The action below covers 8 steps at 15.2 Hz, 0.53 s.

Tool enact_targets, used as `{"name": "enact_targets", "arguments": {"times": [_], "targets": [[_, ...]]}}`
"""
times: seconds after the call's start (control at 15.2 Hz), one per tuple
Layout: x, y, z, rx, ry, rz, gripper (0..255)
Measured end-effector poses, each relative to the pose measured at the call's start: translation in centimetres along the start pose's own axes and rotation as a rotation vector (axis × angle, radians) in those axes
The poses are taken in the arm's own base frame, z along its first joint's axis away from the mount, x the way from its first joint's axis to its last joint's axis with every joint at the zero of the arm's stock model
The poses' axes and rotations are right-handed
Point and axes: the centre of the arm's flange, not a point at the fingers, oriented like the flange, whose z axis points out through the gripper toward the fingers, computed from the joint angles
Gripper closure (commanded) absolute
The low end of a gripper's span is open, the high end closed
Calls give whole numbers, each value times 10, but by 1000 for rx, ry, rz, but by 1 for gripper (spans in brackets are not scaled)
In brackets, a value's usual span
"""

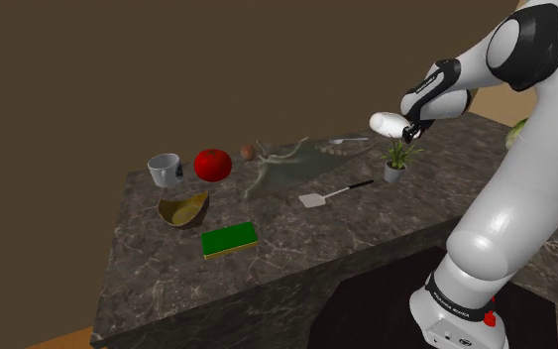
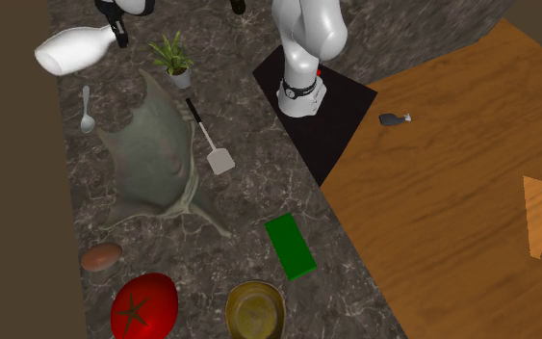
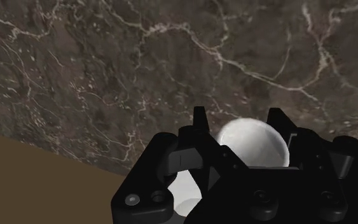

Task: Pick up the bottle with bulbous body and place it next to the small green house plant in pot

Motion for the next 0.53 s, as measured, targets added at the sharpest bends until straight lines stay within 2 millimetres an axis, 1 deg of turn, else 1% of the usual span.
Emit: {"name": "enact_targets", "arguments": {"times": [0.13, 0.2, 0.53], "targets": [[0, 0, 0, 0, 0, 0, 255], [0, 0, 0, 0, 0, 0, 0], [0, 0, 0, 0, 0, 0, 0]]}}
